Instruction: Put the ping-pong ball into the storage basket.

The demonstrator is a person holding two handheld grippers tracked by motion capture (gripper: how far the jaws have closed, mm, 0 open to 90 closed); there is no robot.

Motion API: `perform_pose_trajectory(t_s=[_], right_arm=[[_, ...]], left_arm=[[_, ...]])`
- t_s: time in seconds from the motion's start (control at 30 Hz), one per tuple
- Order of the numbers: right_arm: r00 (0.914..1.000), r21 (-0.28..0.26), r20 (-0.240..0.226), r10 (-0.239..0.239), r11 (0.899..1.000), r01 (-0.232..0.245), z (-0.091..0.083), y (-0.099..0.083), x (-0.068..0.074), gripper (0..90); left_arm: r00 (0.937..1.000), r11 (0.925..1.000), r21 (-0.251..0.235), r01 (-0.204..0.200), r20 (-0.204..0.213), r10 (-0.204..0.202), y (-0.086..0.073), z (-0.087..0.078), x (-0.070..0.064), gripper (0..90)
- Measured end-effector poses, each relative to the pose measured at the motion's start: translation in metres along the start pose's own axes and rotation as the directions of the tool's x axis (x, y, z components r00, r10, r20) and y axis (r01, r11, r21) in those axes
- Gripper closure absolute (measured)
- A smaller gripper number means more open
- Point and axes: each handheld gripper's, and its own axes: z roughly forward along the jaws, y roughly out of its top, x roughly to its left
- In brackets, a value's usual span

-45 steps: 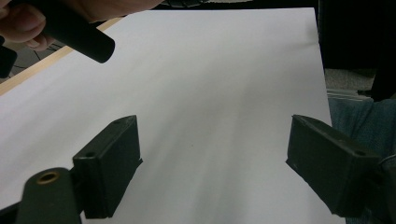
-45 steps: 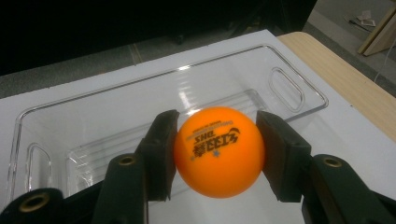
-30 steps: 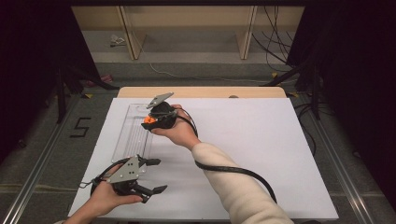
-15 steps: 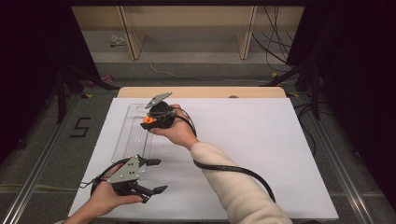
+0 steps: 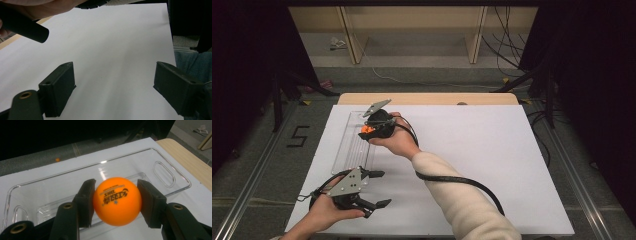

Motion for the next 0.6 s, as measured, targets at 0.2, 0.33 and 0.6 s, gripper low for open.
perform_pose_trajectory(t_s=[0.2,0.33,0.6], right_arm=[[1.0000,0.004,-0.005,-0.003,1.000,0.003,0.004,0.001,0.001,51.2],[1.0000,0.006,-0.007,-0.003,1.000,0.003,0.006,0.002,0.002,51.2],[0.9999,0.009,-0.014,-0.007,1.000,0.007,0.012,0.003,0.003,51.1]], left_arm=[[1.0000,1.0000,0.001,0.001,0.002,-0.001,0.000,0.000,0.000,16.7],[1.0000,1.0000,0.001,0.001,0.001,-0.001,0.000,0.000,0.000,16.7],[1.0000,1.0000,0.001,0.000,0.003,0.000,0.000,0.000,0.000,16.7]])
